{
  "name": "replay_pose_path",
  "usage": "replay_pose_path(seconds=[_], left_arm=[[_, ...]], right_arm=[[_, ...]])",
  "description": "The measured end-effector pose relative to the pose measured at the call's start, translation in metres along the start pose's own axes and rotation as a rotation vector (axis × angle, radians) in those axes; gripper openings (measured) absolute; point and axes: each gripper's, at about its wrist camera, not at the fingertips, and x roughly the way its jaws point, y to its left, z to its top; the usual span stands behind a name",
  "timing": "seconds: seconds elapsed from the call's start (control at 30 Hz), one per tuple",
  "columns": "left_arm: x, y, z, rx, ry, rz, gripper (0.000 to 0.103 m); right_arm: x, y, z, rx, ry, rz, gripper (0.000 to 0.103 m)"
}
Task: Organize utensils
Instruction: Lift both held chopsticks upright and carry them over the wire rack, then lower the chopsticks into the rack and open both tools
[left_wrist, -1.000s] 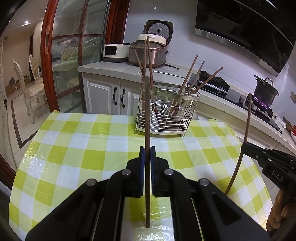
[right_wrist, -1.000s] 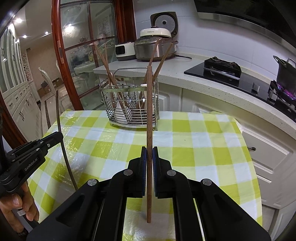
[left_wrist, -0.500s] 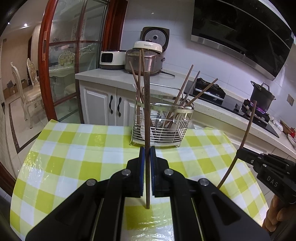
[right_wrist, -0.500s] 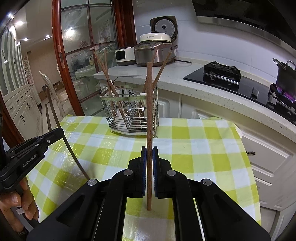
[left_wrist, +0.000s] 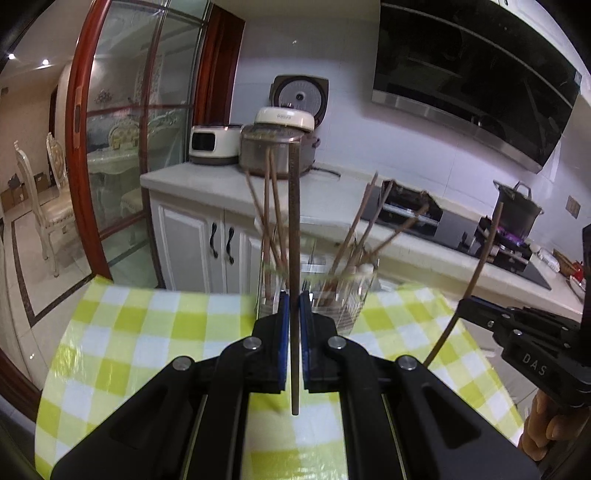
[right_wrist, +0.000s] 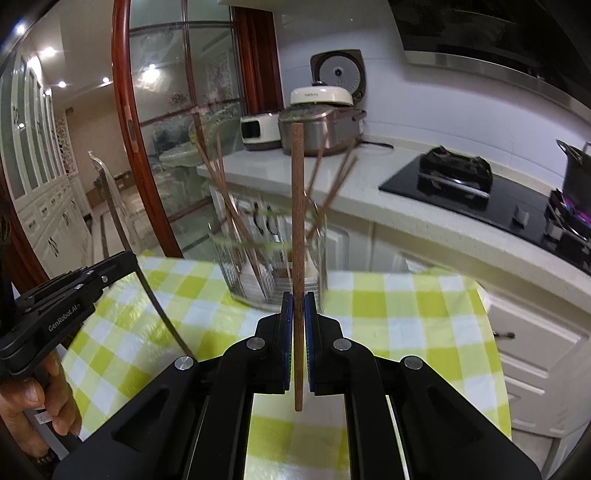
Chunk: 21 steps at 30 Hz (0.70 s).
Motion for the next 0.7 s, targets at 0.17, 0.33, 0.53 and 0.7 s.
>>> replay_pose_path(seconds=[0.17, 0.33, 0.53, 0.7], left_arm=[[-0.005, -0.004, 0.047, 0.028, -0.070, -0.007, 0.006], [-0.001, -0.012, 0.090, 0.059, -0.130, -0.001, 0.006], [0.012, -0.022, 0.119, 0.086, -0.170, 0.003, 0.006], [0.037, -0.022, 0.130, 0.075, -0.180, 0.006, 0.006]], right_arm=[[-0.002, 0.006, 0.048, -0.024, -0.056, 0.028, 0.007], [0.007, 0.008, 0.091, -0.024, -0.099, 0.030, 0.007], [0.018, 0.010, 0.126, -0.023, -0.148, 0.047, 0.007], [0.040, 0.012, 0.133, -0.028, -0.159, 0.048, 0.007]])
